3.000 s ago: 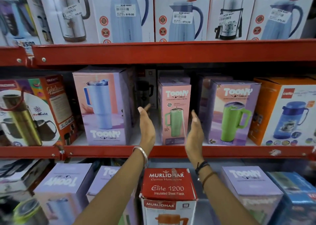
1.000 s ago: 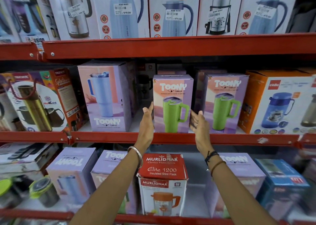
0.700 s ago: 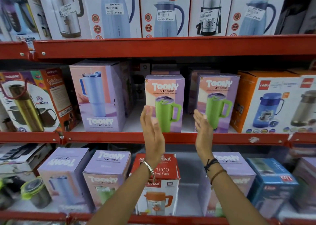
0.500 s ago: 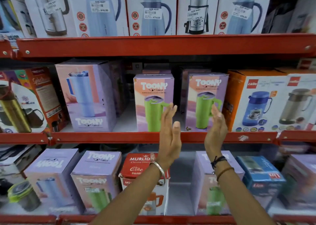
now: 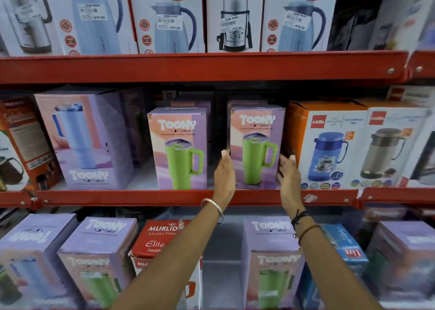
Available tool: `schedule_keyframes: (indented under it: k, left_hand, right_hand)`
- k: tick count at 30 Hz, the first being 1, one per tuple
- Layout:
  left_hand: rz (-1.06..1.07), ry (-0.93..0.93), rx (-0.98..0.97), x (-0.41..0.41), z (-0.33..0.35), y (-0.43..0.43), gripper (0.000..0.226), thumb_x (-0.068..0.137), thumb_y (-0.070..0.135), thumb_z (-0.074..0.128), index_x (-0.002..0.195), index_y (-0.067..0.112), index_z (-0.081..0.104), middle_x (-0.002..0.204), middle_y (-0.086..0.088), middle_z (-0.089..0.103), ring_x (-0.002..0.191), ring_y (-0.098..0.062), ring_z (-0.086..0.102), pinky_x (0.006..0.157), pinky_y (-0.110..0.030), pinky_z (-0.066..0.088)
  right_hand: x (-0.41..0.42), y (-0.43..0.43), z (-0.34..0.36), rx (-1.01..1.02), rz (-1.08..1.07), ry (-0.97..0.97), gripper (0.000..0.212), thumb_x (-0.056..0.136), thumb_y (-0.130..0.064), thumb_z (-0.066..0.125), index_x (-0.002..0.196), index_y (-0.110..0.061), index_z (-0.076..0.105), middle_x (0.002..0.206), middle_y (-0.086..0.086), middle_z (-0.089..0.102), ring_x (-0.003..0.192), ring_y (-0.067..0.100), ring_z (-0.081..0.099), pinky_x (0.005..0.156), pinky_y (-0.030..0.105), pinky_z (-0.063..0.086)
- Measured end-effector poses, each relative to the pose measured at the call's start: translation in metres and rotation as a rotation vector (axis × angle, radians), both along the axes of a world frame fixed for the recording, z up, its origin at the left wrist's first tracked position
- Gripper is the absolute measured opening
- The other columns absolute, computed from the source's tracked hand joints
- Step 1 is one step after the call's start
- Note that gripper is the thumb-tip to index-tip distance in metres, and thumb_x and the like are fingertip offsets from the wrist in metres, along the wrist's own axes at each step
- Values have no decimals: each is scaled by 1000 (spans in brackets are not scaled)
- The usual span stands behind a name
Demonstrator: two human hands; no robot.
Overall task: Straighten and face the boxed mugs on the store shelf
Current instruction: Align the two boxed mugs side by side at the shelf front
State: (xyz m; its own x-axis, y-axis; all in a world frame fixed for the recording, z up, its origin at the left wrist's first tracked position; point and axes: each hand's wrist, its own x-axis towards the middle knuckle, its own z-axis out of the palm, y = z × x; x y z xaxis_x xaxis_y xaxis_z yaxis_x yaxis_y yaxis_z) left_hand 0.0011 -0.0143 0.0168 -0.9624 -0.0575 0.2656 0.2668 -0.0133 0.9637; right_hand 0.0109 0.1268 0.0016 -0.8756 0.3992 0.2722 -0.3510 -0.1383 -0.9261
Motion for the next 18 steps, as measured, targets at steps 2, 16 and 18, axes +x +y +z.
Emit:
schedule_keyframes:
  k: [2, 16, 18]
  left_hand:
    - [0, 8, -29, 3, 1, 1, 55, 98, 49, 16, 144, 24, 34, 154, 0, 31, 142, -17, 27, 115, -29, 17]
    - [-41, 14, -44, 34, -1, -6, 85, 72, 79, 13, 143, 36, 31, 155, 4, 29, 143, -23, 25, 117, -53, 19]
    - [-47, 16, -45, 37, -1, -7, 86, 72, 79, 13, 144, 36, 30, 156, 5, 28, 143, -20, 25, 117, -55, 18]
  right_hand:
    - [-1, 6, 0, -2, 13, 8, 53, 100, -43, 21, 136, -12, 44, 140, 7, 48, 129, 18, 43, 105, 29, 35]
    - [26, 9, -2, 30, -15, -30, 56, 100, -43, 19, 136, -9, 46, 146, 12, 45, 135, 25, 41, 110, 36, 32]
    - [30, 8, -1, 39, -13, -29, 56, 100, -42, 19, 136, -7, 44, 146, 12, 44, 136, 26, 40, 107, 33, 32]
